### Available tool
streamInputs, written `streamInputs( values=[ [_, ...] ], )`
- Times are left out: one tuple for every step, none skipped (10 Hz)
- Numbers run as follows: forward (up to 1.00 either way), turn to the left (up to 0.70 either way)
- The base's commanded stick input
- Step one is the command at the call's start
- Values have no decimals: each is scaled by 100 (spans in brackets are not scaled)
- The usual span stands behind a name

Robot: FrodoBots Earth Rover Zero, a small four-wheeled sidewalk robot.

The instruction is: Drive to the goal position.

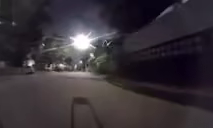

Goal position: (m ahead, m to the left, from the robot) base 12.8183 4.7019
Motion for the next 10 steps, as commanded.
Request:
streamInputs(
  values=[
    [100,0],
    [100,0],
    [100,0],
    [100,0],
    [100,0],
    [100,0],
    [100,0],
    [100,0],
    [100,0],
    [100,0]
  ],
)
